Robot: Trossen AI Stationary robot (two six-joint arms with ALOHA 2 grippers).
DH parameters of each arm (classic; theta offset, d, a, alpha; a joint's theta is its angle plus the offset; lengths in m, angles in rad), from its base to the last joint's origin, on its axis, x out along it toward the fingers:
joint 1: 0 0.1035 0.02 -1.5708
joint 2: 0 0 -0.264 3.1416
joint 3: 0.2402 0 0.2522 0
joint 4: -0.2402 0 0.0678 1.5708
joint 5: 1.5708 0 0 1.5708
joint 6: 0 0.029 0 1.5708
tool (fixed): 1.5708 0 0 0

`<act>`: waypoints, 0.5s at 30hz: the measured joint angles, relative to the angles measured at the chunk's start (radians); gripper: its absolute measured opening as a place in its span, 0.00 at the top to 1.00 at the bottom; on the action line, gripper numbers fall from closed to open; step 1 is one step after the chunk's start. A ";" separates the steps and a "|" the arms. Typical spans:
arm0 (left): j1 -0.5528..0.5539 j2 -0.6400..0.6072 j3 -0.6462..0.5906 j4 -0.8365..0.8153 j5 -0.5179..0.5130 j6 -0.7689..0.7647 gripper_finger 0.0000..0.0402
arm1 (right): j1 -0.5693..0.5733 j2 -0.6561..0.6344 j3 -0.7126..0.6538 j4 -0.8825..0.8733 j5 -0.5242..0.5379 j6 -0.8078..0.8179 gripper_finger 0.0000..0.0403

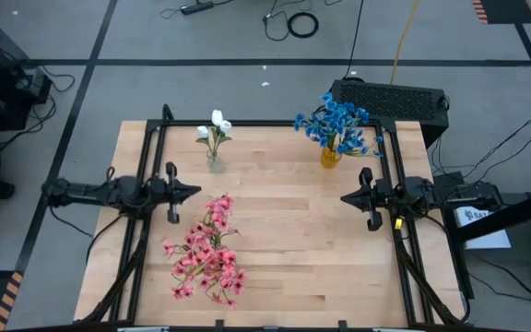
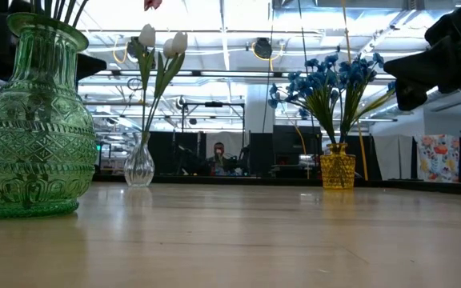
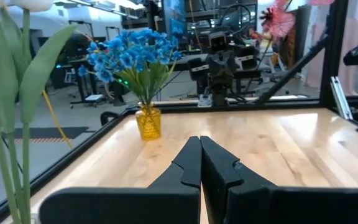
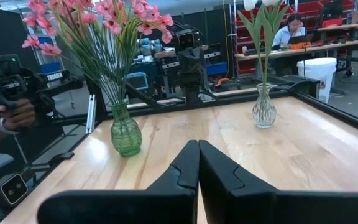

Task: Sort flowers into vase by color
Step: Return to Home Position

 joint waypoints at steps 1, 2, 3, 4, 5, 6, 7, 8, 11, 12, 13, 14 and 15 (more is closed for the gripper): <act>0.020 0.000 0.000 -0.003 0.018 0.004 1.00 | 0.000 0.000 0.000 0.000 0.000 0.000 1.00; 0.040 0.000 0.000 -0.005 0.036 0.003 1.00 | 0.000 0.000 0.000 0.000 0.000 0.000 1.00; 0.060 0.000 0.000 -0.009 0.056 -0.001 1.00 | 0.000 0.000 0.000 0.000 0.000 0.000 1.00; 0.078 0.000 0.000 -0.012 0.076 -0.014 1.00 | 0.000 0.000 0.000 0.000 0.000 0.000 1.00; 0.093 0.000 0.000 -0.015 0.092 -0.024 1.00 | 0.000 0.000 0.000 0.000 0.000 0.000 1.00; 0.104 0.000 0.000 -0.016 0.102 -0.037 1.00 | 0.000 0.000 0.000 0.000 0.000 0.000 1.00; 0.113 0.000 0.000 -0.017 0.105 -0.041 1.00 | 0.000 0.000 0.000 0.000 0.000 0.000 1.00; 0.120 0.000 0.000 -0.017 0.106 -0.043 1.00 | 0.000 0.000 0.000 0.000 0.000 0.000 1.00; 0.127 0.000 0.000 -0.018 0.108 -0.043 1.00 | 0.000 0.000 0.000 0.000 0.000 0.000 1.00; 0.127 0.000 0.000 -0.018 0.112 -0.043 1.00 | 0.000 0.000 0.000 0.000 0.000 0.000 1.00; 0.127 0.000 0.000 -0.019 0.114 -0.044 1.00 | 0.000 0.000 0.000 0.000 0.000 0.000 1.00; 0.126 0.000 0.000 -0.019 0.116 -0.045 1.00 | 0.000 0.000 0.000 0.000 0.000 0.000 1.00; 0.125 0.000 0.000 -0.019 0.118 -0.046 1.00 | 0.000 0.000 0.000 0.000 0.000 0.000 1.00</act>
